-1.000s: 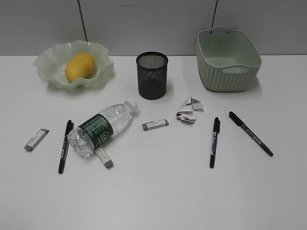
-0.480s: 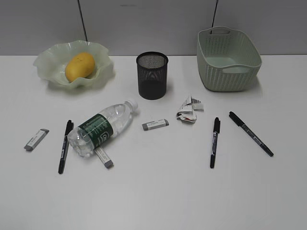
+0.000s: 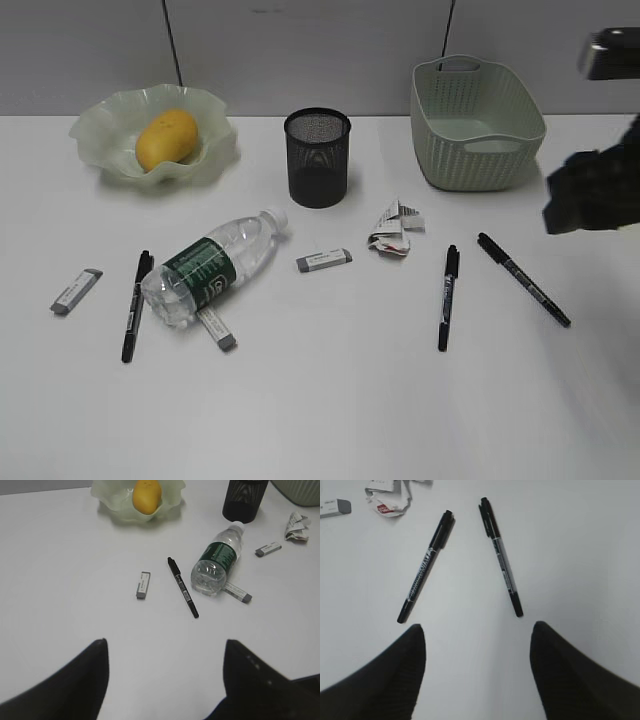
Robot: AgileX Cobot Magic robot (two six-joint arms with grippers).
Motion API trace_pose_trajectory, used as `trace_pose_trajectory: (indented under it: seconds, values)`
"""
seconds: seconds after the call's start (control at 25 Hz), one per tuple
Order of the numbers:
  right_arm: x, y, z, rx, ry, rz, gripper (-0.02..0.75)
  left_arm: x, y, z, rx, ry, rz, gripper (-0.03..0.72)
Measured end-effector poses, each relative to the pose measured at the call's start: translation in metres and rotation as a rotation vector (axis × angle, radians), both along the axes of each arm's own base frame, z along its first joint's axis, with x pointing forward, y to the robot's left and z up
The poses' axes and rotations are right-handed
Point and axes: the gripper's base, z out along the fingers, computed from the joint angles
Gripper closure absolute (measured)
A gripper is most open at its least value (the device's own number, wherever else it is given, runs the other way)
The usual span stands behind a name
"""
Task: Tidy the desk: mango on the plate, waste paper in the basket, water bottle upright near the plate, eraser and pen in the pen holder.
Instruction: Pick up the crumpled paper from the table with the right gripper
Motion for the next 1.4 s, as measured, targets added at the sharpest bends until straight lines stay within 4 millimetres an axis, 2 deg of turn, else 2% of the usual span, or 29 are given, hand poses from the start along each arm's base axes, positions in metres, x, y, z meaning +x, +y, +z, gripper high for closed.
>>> trace_pose_trajectory:
  seconds: [0.12, 0.28, 0.52, 0.8, 0.96, 1.12, 1.4]
  values:
    - [0.023, 0.031, -0.008, -0.006, 0.012, 0.018, 0.220, 0.000, 0.000, 0.000, 0.000, 0.000, 0.000, 0.151]
    - [0.055, 0.060, -0.022, 0.032, 0.032, -0.021, 0.210, 0.000, 0.000, 0.000, -0.002, 0.000, 0.003, 0.151]
    - [0.104, 0.087, -0.044, 0.068, 0.062, -0.058, 0.163, 0.000, 0.000, 0.000, -0.006, 0.001, 0.061, 0.151]
    - [0.145, 0.109, -0.078, 0.082, 0.100, -0.076, 0.156, 0.000, 0.000, 0.000, -0.007, 0.001, 0.093, 0.156]
    - [0.158, 0.117, -0.104, 0.078, 0.152, -0.090, 0.153, 0.000, 0.000, 0.000, -0.007, 0.001, 0.093, 0.158]
    - [0.162, 0.119, -0.128, 0.057, 0.192, -0.092, 0.153, 0.000, 0.000, 0.000, -0.007, 0.001, 0.093, 0.162]
    - [0.165, 0.120, -0.150, 0.040, 0.224, -0.094, 0.171, 0.000, 0.000, 0.000, -0.007, 0.001, 0.093, 0.167]
